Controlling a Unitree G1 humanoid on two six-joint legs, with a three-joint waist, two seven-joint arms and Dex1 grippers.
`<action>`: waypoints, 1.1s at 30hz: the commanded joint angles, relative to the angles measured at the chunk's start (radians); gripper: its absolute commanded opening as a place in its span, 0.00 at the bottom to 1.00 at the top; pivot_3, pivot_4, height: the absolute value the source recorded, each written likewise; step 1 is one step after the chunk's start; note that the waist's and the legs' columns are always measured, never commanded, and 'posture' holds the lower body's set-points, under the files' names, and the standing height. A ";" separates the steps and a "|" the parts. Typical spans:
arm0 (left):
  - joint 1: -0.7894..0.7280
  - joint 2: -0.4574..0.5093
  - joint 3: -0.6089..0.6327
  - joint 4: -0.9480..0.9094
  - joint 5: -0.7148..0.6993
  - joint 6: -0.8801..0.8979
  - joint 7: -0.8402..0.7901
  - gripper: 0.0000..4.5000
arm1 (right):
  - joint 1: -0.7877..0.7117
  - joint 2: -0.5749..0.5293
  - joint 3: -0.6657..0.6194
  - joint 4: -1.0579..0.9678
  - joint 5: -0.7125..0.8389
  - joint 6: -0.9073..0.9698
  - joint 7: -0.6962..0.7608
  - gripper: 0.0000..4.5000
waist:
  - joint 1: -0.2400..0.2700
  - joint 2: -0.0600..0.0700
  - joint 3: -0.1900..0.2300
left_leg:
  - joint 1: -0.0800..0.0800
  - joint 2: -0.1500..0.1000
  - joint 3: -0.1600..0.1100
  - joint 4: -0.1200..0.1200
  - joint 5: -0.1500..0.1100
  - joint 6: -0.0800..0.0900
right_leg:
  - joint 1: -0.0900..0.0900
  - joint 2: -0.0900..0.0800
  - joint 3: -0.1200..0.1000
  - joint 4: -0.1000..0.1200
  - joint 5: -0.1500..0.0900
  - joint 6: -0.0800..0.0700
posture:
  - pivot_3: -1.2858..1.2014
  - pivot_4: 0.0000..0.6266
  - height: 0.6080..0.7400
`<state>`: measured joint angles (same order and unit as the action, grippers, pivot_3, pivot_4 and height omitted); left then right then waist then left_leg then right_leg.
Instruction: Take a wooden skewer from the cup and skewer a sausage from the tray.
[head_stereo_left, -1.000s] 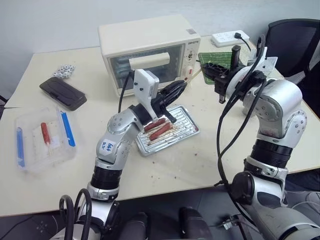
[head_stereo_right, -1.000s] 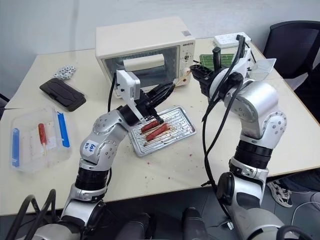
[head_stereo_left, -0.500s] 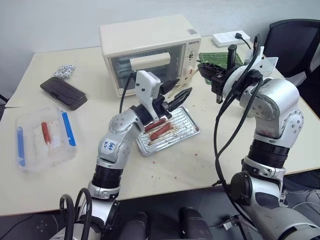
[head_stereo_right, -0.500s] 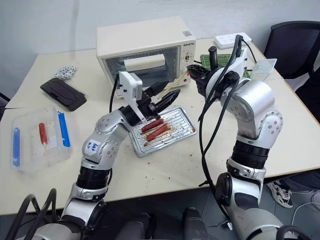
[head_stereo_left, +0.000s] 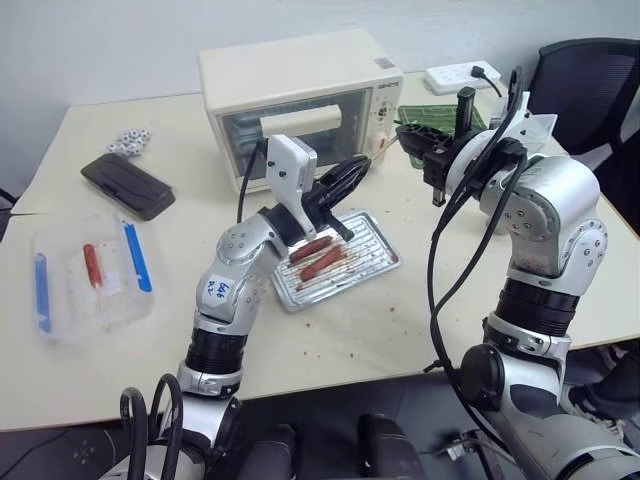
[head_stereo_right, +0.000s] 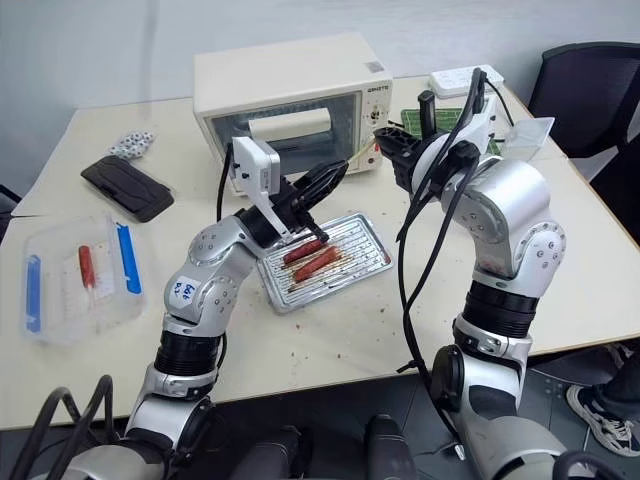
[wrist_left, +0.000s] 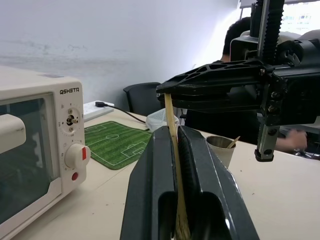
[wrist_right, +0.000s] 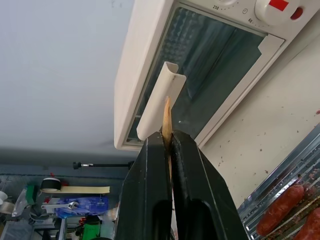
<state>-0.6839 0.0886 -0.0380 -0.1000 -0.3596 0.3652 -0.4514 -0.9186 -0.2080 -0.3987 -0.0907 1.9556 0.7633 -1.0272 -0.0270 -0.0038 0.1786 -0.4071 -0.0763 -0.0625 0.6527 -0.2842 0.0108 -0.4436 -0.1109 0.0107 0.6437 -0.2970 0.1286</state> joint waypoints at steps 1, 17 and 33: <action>-0.014 0.003 -0.007 -0.026 -0.006 0.000 -0.006 0.01 | -0.031 0.001 -0.004 -0.059 0.017 -0.008 0.010 0.00 | 0.000 0.000 0.000 | 0.000 0.000 0.000 0.000 0.000 0.000 | 0.000 0.000 0.000 0.000 0.000 0.000 | 0.52 0.24 1.00; -0.033 0.083 0.059 -0.005 0.006 -0.012 -0.013 0.00 | -0.024 -0.235 0.067 -0.011 -0.081 0.175 0.252 0.96 | 0.000 0.000 0.000 | 0.000 0.000 0.000 0.000 0.000 0.000 | 0.000 0.000 0.000 0.000 0.000 0.000 | 0.52 0.24 1.00; 0.061 0.478 0.278 -0.194 -0.180 0.238 -0.140 0.00 | 0.034 -0.716 0.520 -0.037 -1.026 0.115 1.439 0.98 | 0.002 -0.001 0.001 | -0.001 0.000 0.002 -0.001 -0.002 0.002 | 0.000 0.000 0.000 -0.006 0.001 0.001 | 0.52 0.24 1.00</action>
<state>-0.6422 0.5295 0.1987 -0.2169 -0.4840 0.5615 -0.5643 -0.8780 -0.9019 0.0834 -0.0948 1.0359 0.9590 0.2757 -0.0247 -0.0046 0.1792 -0.4077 -0.0758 -0.0603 0.6523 -0.2861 0.0128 -0.4435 -0.1109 0.0107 0.6381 -0.2964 0.1298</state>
